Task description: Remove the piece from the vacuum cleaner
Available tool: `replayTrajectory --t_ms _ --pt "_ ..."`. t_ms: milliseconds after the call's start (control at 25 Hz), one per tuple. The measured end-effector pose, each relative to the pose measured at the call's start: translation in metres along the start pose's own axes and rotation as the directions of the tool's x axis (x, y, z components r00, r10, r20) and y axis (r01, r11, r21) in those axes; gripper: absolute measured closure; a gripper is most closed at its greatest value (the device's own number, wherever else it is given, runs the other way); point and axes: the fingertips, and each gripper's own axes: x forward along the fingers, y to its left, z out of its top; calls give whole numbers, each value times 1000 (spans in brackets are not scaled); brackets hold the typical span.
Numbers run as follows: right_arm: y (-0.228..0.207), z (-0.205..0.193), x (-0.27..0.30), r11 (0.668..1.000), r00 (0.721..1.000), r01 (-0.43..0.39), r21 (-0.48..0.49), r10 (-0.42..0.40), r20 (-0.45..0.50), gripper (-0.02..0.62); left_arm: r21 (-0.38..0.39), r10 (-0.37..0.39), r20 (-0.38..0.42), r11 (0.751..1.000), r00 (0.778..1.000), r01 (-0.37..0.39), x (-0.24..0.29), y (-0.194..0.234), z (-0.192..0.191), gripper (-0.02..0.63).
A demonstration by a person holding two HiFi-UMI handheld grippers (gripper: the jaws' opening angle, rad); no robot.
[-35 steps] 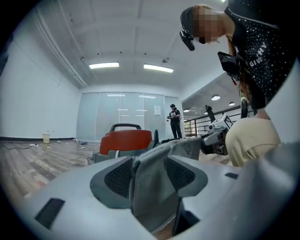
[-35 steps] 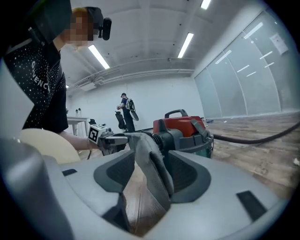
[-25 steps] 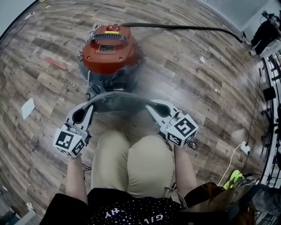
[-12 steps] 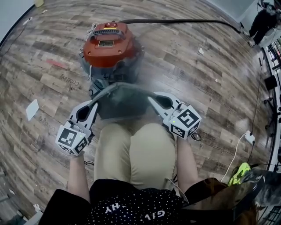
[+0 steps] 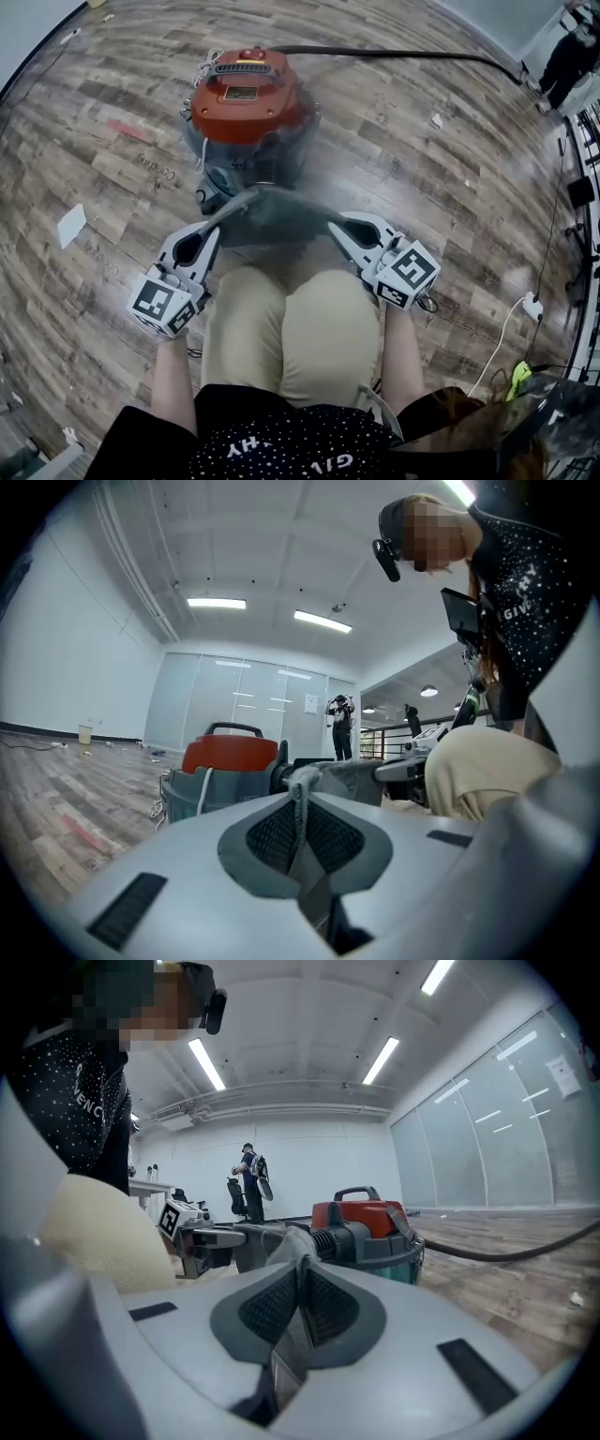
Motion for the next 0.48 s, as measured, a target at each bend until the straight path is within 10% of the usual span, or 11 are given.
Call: replayTrajectory --t_ms 480 --pt "13 4 -19 1000 999 -28 -13 29 31 571 -82 -2 92 997 996 9 -18 6 5 585"
